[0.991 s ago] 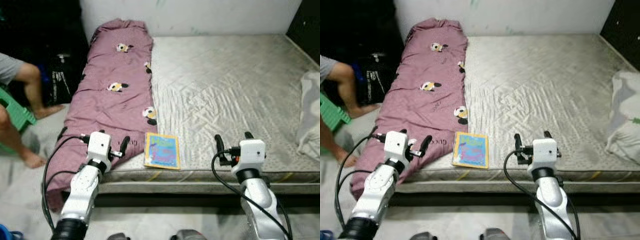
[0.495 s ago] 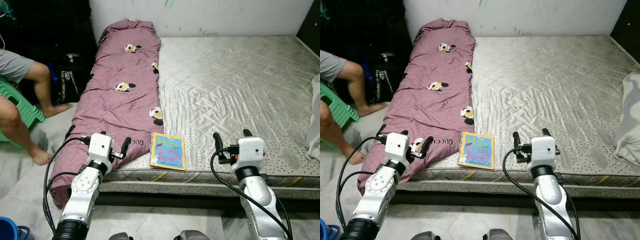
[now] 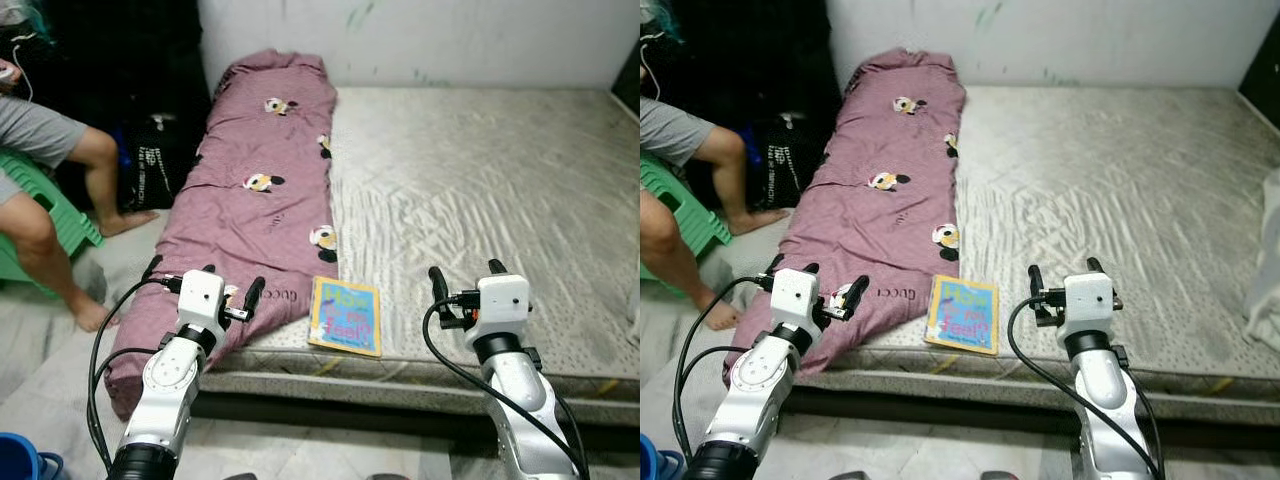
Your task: Clean up the room
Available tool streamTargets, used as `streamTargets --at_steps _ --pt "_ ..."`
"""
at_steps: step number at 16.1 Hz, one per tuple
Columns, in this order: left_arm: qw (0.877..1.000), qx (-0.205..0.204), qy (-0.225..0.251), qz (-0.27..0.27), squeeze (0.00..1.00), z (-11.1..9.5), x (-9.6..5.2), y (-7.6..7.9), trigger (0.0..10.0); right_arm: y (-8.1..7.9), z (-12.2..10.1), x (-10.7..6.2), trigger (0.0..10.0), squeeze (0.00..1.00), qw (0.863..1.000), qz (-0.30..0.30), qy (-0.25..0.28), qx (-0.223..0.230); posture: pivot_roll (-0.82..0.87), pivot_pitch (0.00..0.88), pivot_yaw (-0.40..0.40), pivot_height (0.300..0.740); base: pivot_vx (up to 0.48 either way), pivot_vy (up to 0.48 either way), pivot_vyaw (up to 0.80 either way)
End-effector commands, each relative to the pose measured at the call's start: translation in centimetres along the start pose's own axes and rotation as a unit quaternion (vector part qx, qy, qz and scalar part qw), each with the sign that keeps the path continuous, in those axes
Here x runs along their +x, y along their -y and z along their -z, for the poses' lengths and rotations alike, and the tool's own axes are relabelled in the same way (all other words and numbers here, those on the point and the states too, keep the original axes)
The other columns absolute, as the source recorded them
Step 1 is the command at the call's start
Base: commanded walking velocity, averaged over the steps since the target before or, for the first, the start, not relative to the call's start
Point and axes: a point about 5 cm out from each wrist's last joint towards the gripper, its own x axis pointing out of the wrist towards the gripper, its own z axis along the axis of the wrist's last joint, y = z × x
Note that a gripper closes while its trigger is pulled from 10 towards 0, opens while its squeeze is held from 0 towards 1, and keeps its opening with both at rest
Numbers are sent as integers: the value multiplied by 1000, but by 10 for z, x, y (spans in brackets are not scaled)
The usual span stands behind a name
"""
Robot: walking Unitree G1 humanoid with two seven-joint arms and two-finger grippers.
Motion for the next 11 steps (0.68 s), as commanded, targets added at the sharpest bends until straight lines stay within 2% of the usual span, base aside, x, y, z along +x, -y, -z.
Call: streamTargets --at_steps 1,11 --pt "1000 1 8 2 0 -4 0 -2 10000 -2 -2 3 10000 0 1000 -5 5 0 -136 0 40 740 277 0 0" --pt "1000 4 7 3 0 -5 4 -2 10000 -2 -3 6 10000 0 1000 -3 9 1 -138 0 44 740 276 0 0"
